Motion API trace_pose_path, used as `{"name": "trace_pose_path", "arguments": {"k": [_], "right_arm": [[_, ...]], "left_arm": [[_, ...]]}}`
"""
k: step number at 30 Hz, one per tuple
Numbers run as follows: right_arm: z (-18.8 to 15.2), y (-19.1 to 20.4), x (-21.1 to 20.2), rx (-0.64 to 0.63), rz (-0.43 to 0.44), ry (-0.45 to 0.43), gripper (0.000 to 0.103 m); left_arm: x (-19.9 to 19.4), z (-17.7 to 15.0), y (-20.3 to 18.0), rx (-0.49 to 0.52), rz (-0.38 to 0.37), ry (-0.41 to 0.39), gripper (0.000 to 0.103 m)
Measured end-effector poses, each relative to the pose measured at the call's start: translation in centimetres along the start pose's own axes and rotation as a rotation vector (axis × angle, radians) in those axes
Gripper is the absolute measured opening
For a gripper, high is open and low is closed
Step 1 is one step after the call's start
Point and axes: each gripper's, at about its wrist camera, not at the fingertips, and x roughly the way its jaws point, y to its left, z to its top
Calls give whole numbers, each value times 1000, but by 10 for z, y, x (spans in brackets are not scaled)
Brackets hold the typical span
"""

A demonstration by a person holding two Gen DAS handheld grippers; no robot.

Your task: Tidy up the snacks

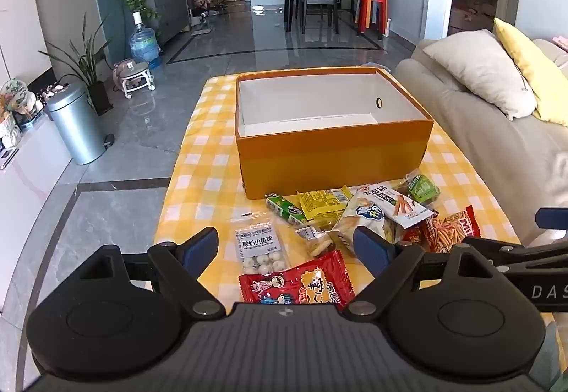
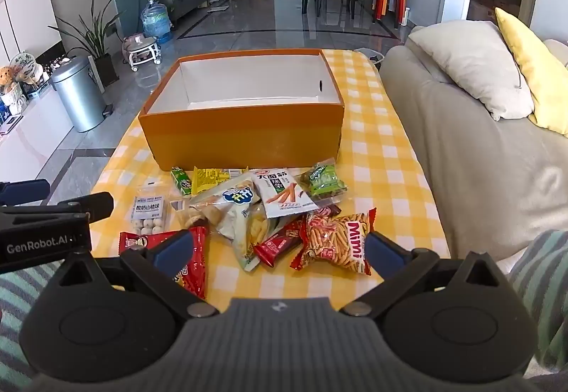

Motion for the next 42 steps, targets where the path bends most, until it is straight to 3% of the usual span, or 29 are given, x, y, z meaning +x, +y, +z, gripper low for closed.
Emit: {"name": "trace_pose_path", "arguments": {"k": [3, 5, 42], "right_arm": [[0, 1, -1, 2, 3, -1, 99], [0, 2, -1, 0, 5, -3, 99], [-1, 2, -6, -5, 6, -22, 99]], "left_arm": [[1, 0, -6, 15, -10, 3, 93], [6, 2, -2, -22, -28, 27, 93], [-1, -3, 2, -34, -20, 23, 93]]}}
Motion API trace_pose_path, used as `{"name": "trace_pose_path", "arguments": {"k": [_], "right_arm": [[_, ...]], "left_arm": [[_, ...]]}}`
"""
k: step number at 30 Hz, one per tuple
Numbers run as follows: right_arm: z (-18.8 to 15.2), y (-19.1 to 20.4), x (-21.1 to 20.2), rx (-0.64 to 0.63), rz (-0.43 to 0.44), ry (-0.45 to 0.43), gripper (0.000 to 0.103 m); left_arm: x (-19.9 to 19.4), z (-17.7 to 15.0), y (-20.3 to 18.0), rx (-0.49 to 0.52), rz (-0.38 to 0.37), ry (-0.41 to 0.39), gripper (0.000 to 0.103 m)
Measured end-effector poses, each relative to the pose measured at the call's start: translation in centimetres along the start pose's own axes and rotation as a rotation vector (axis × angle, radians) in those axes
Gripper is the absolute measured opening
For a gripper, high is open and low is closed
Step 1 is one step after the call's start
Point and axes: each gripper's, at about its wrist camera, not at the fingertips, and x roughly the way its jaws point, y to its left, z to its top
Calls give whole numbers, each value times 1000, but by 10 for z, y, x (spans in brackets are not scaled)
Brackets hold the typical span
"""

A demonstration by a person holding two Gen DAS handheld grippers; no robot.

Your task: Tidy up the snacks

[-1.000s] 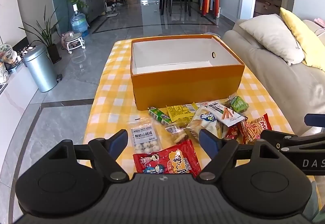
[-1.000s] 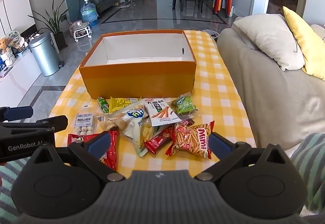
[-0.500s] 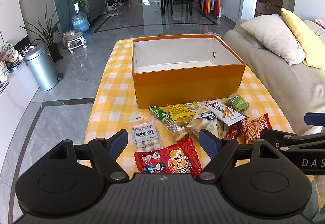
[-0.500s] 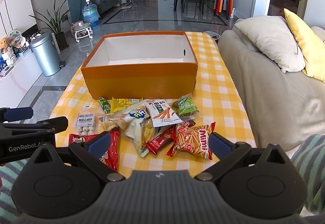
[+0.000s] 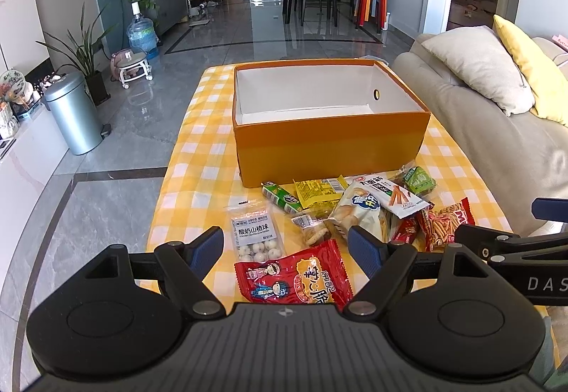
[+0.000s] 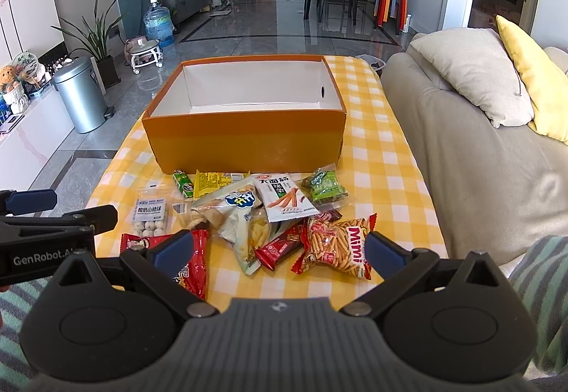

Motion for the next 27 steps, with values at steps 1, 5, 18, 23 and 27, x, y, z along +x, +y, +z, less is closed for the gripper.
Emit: {"name": "trace_pose_path", "arguments": {"k": [1, 5, 18, 23, 27], "right_arm": [[0, 0, 0, 0, -1, 1, 99], [-1, 0, 0, -1, -1, 1, 99], [-1, 0, 1, -1, -1, 3, 99], [-2, 0, 1, -1, -1, 5, 99], [-4, -1, 4, 0, -1, 11, 99]], "left_arm": [[0, 0, 0, -1, 0, 1, 93], [-1, -2, 0, -1, 1, 2, 93], [-1, -2, 1, -2, 0, 2, 93], [-2, -5, 1, -3, 1, 5, 93], [-1, -5, 0, -4, 1, 6, 93]]}}
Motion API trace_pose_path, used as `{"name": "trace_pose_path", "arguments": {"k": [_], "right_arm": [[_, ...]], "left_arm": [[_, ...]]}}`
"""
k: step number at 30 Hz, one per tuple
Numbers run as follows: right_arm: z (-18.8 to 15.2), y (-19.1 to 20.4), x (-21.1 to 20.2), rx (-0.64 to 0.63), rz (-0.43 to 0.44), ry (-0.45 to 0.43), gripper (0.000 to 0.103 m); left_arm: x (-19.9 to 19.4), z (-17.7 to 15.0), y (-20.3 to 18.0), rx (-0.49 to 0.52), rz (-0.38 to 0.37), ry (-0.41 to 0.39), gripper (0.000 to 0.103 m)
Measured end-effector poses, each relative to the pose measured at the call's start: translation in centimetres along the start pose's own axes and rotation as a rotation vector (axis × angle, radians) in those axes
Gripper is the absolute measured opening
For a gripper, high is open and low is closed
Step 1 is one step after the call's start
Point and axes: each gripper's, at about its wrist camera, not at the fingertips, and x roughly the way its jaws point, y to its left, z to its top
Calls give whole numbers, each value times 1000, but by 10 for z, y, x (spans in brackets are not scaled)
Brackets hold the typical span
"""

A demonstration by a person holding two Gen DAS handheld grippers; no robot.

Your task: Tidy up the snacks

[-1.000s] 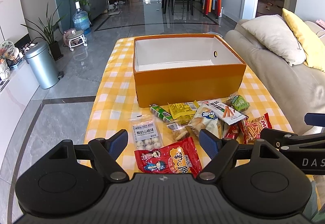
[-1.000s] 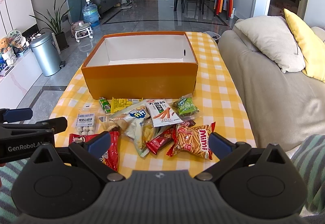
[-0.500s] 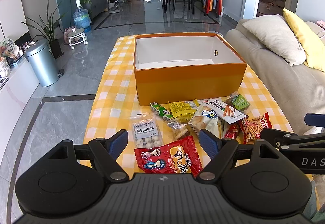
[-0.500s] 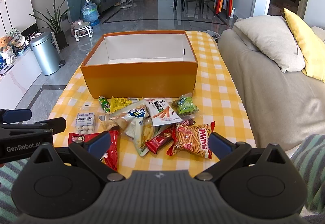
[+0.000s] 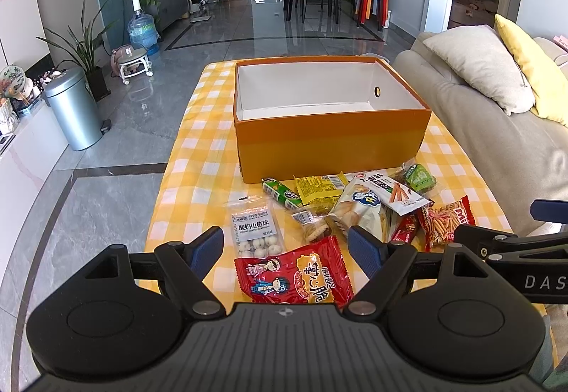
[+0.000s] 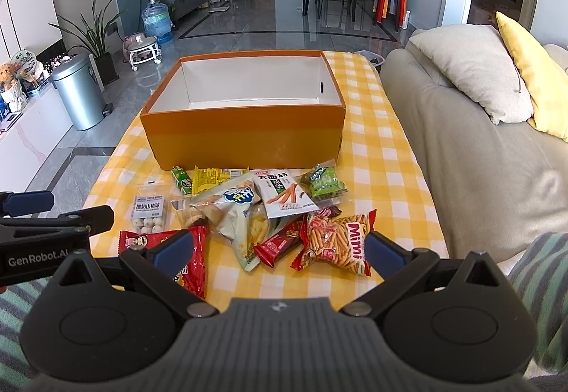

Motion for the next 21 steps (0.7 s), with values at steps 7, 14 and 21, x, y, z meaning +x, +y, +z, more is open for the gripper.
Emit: {"name": "trace_pose_path", "arguments": {"k": [7, 14, 21], "right_arm": [[1, 1, 0, -1, -1, 12, 99], [1, 1, 1, -2, -2, 14, 99], [1, 1, 1, -2, -1, 15, 99]], "left_arm": [[0, -1, 0, -1, 0, 2, 93], [-1, -4, -1, -3, -1, 4, 93], [2, -1, -1, -3, -6, 17, 93]]}}
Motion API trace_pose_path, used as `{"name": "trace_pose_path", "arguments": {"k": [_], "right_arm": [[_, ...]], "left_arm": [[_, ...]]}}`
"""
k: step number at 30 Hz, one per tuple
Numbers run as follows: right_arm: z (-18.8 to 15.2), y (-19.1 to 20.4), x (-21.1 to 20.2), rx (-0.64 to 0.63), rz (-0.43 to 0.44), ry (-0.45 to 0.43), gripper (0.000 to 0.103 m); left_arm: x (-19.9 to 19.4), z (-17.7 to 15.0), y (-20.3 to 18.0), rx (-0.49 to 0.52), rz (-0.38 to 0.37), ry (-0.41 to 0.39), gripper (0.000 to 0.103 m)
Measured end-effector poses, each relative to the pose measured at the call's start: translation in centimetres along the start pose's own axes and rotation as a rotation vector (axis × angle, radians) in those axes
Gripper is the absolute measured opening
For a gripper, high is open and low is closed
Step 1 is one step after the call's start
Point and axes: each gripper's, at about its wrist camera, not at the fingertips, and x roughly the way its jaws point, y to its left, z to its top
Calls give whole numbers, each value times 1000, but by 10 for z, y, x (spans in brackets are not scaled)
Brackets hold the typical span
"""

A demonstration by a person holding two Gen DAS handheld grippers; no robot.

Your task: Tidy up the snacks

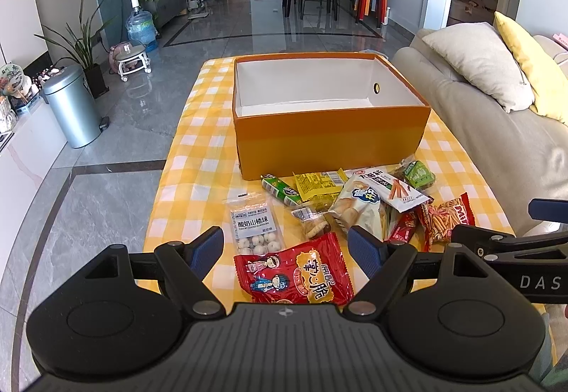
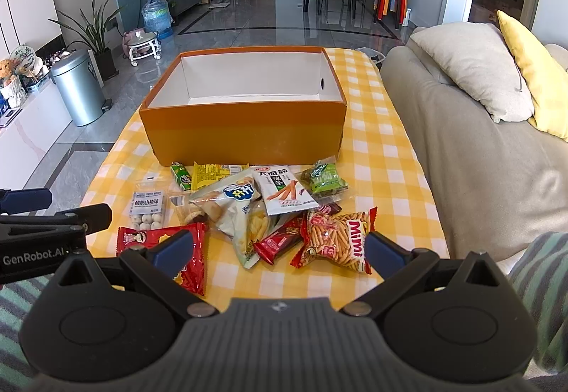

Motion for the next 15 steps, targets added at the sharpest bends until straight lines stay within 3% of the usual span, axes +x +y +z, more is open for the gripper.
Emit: {"name": "trace_pose_path", "arguments": {"k": [8, 13, 15], "right_arm": [[0, -3, 4, -10, -1, 1, 99], [0, -7, 12, -23, 13, 6, 90], [1, -8, 19, -26, 14, 25, 86]], "left_arm": [[8, 3, 1, -6, -63, 61, 93], [19, 3, -4, 26, -132, 115, 75], [24, 6, -4, 25, -158, 132, 74]]}}
